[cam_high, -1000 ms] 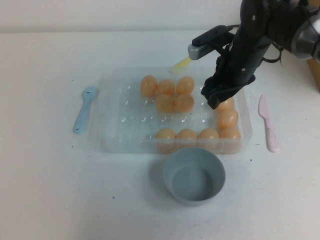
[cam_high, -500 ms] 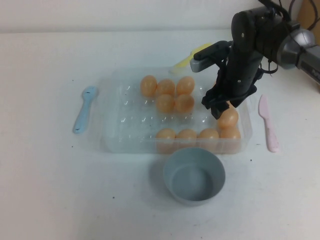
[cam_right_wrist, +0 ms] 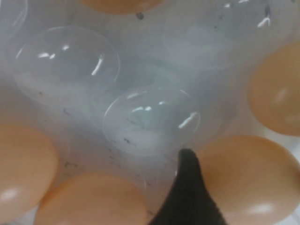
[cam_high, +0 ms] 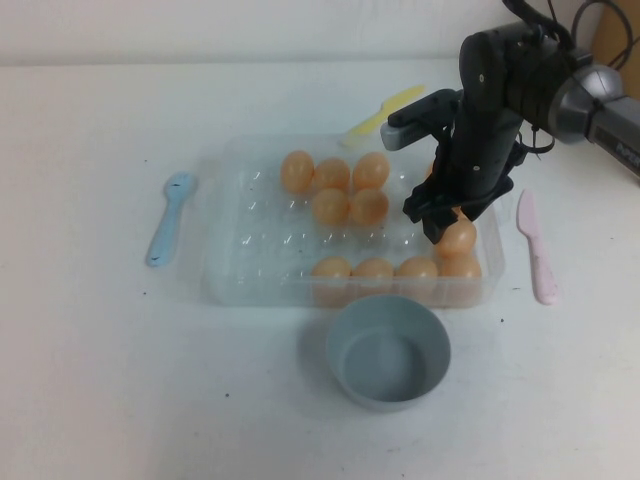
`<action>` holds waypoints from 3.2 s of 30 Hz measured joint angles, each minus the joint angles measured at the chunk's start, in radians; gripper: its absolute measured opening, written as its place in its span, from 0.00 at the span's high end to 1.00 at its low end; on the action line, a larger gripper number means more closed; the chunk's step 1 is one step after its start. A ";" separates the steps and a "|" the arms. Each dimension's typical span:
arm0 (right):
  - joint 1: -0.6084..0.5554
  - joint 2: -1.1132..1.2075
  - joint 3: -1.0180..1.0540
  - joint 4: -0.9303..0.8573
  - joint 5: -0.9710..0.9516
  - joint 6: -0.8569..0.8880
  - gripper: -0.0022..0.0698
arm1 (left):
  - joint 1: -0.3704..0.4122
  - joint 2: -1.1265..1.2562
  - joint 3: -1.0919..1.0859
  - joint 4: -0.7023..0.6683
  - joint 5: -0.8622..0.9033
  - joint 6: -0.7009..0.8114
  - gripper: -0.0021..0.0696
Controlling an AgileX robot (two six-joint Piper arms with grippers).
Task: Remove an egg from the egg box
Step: Pick up the egg from the plastic box
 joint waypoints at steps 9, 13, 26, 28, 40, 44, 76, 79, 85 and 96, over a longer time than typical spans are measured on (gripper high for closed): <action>0.000 -0.014 0.055 0.002 -0.018 0.000 0.35 | 0.000 0.000 0.000 0.000 0.000 0.000 0.98; 0.000 -0.026 0.078 0.002 -0.025 0.000 0.35 | 0.000 0.000 0.000 0.000 0.000 0.000 0.98; 0.000 -0.033 0.086 0.015 -0.028 -0.063 0.34 | 0.000 0.000 0.000 0.000 0.000 0.000 0.98; 0.000 -0.044 0.091 0.020 -0.021 -0.123 0.34 | 0.000 0.000 0.000 0.000 0.000 0.000 0.98; 0.000 -0.121 0.093 0.028 -0.006 -0.415 0.34 | 0.000 0.000 0.000 0.000 0.000 0.000 0.98; 0.000 -0.105 0.093 0.047 -0.004 -0.449 0.34 | 0.000 0.000 0.000 0.000 0.000 0.000 0.98; -0.028 -0.084 0.188 0.047 -0.027 -0.748 0.35 | 0.000 0.000 0.000 0.000 0.000 0.000 0.98; -0.028 -0.084 0.188 0.062 -0.045 -0.748 0.35 | 0.000 0.000 0.000 0.000 0.000 0.000 0.98; -0.028 -0.084 0.188 0.103 -0.075 -0.748 0.36 | 0.000 0.000 0.000 0.000 0.000 0.000 0.98; -0.028 -0.084 0.188 0.109 -0.077 -0.709 0.45 | 0.000 0.000 0.000 0.000 0.000 0.000 0.98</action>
